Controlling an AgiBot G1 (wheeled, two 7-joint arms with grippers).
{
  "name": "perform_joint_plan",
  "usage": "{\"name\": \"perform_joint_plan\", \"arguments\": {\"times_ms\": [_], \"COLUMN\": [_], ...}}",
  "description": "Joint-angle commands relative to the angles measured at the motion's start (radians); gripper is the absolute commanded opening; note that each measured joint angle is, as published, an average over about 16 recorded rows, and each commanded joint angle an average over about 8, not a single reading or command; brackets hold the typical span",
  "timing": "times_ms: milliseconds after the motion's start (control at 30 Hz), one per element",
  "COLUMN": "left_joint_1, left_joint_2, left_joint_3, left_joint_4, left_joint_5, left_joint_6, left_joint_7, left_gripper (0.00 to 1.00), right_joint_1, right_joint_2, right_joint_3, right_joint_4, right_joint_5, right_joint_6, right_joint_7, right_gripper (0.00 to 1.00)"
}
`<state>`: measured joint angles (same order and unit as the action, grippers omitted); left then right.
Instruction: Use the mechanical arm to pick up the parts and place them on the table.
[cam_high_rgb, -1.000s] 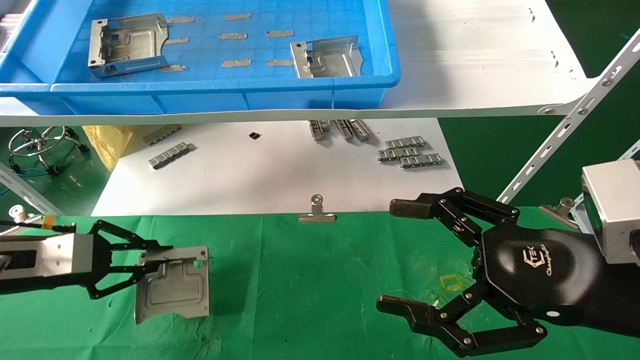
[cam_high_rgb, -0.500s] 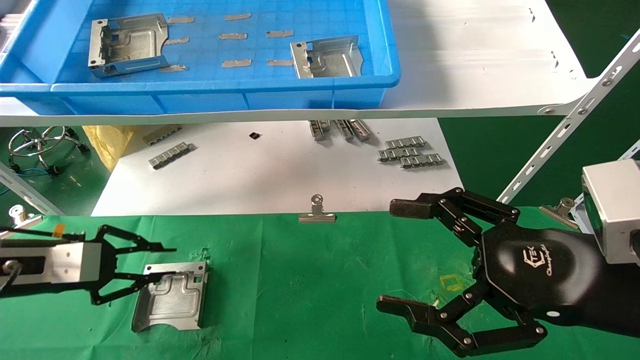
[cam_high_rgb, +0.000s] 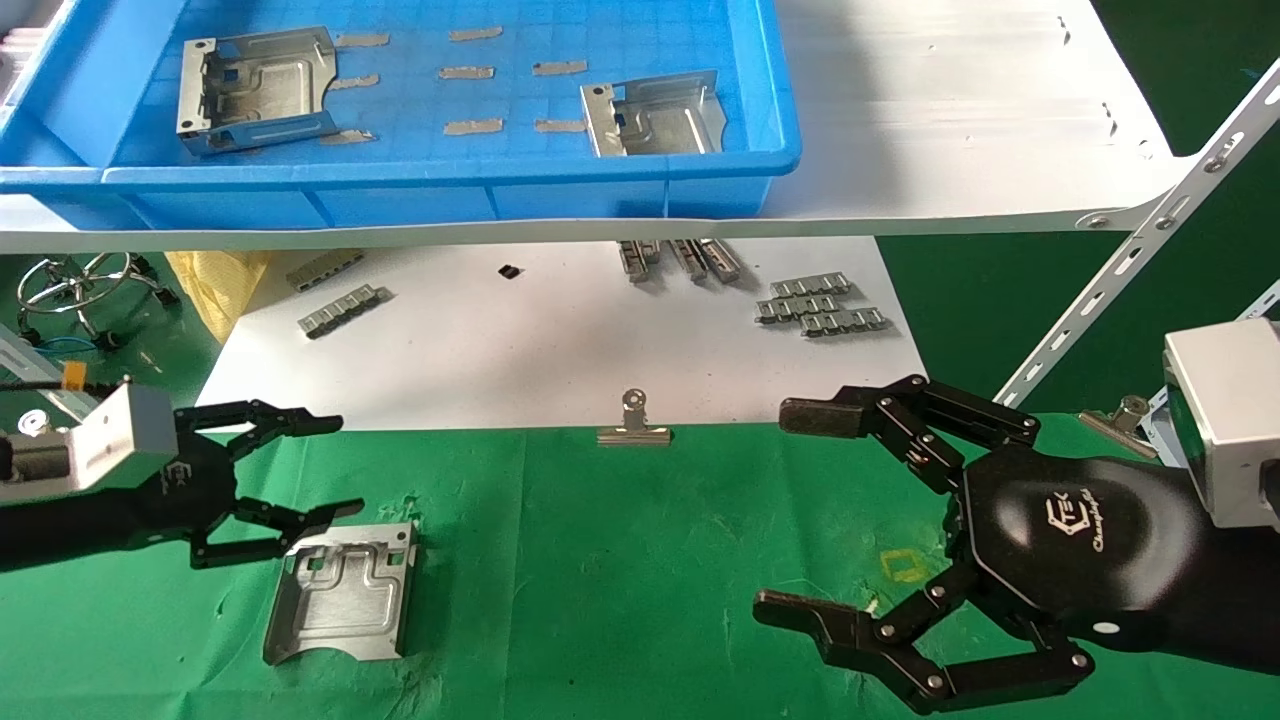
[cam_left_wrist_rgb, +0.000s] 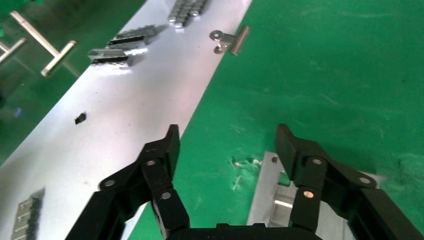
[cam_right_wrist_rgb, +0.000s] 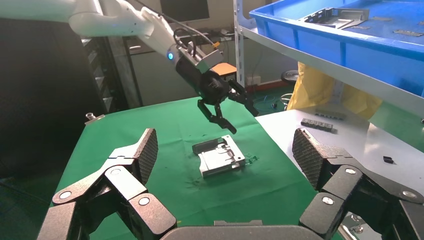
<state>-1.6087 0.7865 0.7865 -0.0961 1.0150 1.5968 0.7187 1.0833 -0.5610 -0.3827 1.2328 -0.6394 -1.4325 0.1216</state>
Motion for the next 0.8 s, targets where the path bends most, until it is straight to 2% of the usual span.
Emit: {"name": "perform_joint_plan", "arguments": {"times_ms": [33, 367, 800], "left_joint_1": [0.011, 0.019, 0.125], "left_joint_2": [0.001, -0.003, -0.038], "left_joint_3": [-0.008, -0.016, -0.116], "left_joint_4": [0.009, -0.019, -0.257], "left_joint_5": [-0.021, -0.021, -0.075], "left_joint_6": [0.000, -0.002, -0.022], "left_joint_7": [-0.048, -0.045, -0.222], "left_gripper": [1.00, 1.00, 1.00], "right_joint_1": [0.000, 0.000, 0.000], "right_joint_2": [0.000, 0.000, 0.000], "right_joint_3": [0.000, 0.000, 0.000], "right_joint_4": [0.000, 0.000, 0.000], "right_joint_5": [0.000, 0.000, 0.000], "right_joint_6": [0.000, 0.000, 0.000], "right_joint_7": [0.000, 0.000, 0.000], "right_gripper": [1.00, 1.00, 1.00]}}
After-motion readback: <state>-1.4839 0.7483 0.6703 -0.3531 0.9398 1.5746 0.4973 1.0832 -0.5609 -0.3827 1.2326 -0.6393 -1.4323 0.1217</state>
